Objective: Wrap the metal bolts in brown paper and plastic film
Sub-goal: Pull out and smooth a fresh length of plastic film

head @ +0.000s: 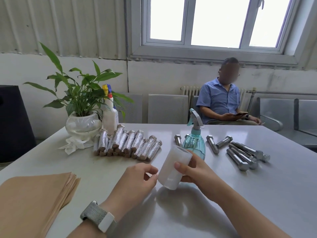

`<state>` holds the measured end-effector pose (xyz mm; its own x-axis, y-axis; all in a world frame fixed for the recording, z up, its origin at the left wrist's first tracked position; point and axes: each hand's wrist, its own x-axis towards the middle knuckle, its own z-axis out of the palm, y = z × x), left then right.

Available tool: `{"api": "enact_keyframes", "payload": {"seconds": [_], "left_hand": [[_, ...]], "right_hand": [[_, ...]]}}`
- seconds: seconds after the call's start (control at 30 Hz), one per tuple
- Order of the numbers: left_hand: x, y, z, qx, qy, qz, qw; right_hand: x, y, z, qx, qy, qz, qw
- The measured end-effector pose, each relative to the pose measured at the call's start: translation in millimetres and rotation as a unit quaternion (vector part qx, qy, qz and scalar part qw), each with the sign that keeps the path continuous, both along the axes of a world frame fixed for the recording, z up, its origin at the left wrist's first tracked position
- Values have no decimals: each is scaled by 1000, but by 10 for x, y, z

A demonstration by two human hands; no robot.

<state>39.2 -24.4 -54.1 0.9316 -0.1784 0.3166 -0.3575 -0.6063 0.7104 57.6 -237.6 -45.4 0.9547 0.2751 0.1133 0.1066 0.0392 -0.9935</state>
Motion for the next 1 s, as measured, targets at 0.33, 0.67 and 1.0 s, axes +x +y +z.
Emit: {"api": "enact_keyframes", "payload": {"seconds": [0.33,0.67,1.0], "left_hand": [[-5,-2,12,55,-33,5,998],[66,72,-54,80,-68,30,994],[148,156,-16,-167,45,39,984]], "right_hand": [[28,-20,-24,-17,23,1,1000],[30,4,-31,22,51,5,998],[-16,129,-42,65,96,-17,993]]}}
